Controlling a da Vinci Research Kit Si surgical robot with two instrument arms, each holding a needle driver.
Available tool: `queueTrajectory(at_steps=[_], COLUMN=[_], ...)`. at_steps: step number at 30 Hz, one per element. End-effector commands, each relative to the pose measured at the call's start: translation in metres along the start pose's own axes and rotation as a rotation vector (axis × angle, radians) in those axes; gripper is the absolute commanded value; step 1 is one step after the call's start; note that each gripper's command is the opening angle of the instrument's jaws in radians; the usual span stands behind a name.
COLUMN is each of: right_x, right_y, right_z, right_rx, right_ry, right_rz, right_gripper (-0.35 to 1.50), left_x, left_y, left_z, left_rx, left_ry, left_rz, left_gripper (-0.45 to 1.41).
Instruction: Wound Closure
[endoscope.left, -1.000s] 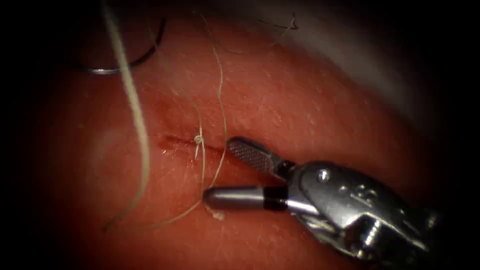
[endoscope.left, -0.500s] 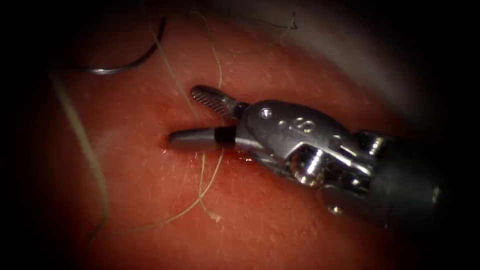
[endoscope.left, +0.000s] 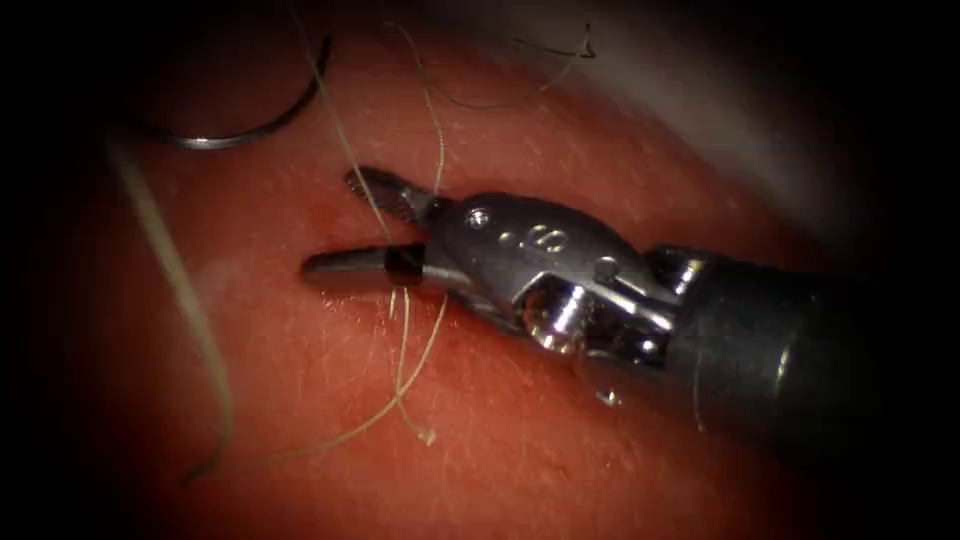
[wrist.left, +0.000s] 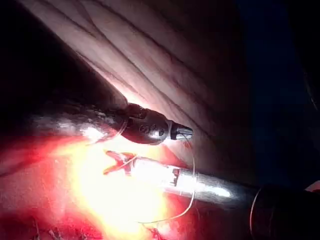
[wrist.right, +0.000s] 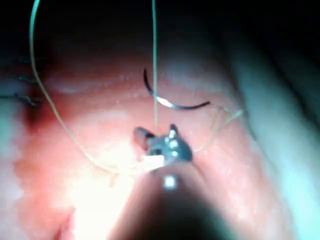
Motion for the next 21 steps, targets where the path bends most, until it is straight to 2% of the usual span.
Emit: queueTrajectory(at_steps=[1,17,21], right_x=[0.0,0.0001,0.0001], right_y=[-0.0001,-0.0011,-0.0011], right_z=[0.0009,0.0027,0.0027], right_rx=[0.001,-0.01,-0.01], right_ry=[0.003,0.004,0.007], right_rz=[-0.003,-0.002,-0.002], right_gripper=[1.32,1.32,1.21], left_x=[-0.0004,-0.0001,0.0001], left_y=[0.0,0.0002,0.0003], left_z=[0.0005,0.0008,0.0009], left_rx=[0.001,-0.001,-0.001], left_ry=[0.001,0.005,0.006], left_rz=[0.001,-0.001,-0.002], left_gripper=[-0.35,-0.35,-0.35])
